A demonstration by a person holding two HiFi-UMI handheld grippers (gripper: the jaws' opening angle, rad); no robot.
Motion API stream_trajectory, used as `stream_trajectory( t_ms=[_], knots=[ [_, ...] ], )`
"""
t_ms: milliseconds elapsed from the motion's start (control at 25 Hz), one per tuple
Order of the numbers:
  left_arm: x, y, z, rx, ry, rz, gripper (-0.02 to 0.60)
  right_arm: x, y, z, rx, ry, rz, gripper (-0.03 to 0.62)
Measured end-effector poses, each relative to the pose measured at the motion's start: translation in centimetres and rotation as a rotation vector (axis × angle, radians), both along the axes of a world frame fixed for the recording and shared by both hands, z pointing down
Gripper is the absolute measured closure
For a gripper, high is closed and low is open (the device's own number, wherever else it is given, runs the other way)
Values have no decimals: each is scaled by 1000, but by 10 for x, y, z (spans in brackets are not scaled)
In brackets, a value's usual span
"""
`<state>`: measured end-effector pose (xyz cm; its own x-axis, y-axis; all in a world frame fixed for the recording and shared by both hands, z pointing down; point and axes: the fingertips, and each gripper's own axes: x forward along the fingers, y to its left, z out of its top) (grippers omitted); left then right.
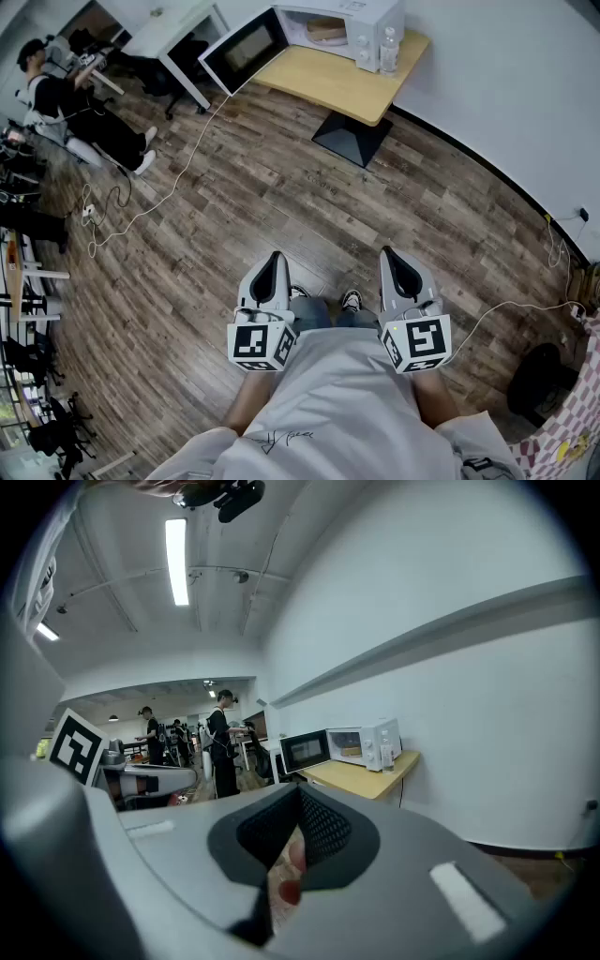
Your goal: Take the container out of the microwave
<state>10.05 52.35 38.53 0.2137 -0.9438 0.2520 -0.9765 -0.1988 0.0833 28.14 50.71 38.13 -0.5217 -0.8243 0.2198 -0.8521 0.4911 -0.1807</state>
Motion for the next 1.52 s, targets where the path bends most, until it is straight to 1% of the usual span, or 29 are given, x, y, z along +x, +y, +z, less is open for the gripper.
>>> stream_trajectory(
  t_ms=[160,240,320,400,520,720,800,920,1000,1160,1240,1320,1360,1440,1520],
  knots=[
    [4,3,7,-38,4,-3,589,2,2,6,-8,33,-10,585],
    [4,4,11,-61,-12,7,589,-2,2,7,-29,-16,-36,586],
    [2,2,19,-101,-27,17,589,-11,2,10,-66,-74,-86,586],
    [-2,1,27,-132,-22,15,589,-21,1,16,-81,-49,-119,585],
    [-10,-4,35,-151,-1,15,589,-34,-3,19,-76,-4,-142,585],
    [-17,-32,46,-166,33,44,588,-49,-27,21,-83,20,-147,583],
    [-21,-49,48,-170,20,71,588,-57,-41,21,-87,27,-157,583],
    [-32,-81,46,-178,-23,116,588,-70,-71,21,-118,7,-148,583],
    [-42,-102,45,-190,-29,139,588,-86,-88,22,-148,-9,-154,583],
    [-69,-135,40,-195,-3,168,588,-130,-115,21,-172,4,-197,583],
    [-82,-153,34,-177,31,189,586,-156,-131,22,-171,44,-233,589],
    [-96,-168,29,-164,68,213,587,-183,-144,19,-147,102,-277,595],
    [-105,-175,27,-164,71,217,588,-196,-151,17,-133,123,-291,595],
    [-126,-191,27,-167,51,216,588,-217,-169,12,-116,140,-284,595],
    [-149,-209,28,-171,35,214,587,-233,-193,8,-109,140,-247,595]
  ],
)
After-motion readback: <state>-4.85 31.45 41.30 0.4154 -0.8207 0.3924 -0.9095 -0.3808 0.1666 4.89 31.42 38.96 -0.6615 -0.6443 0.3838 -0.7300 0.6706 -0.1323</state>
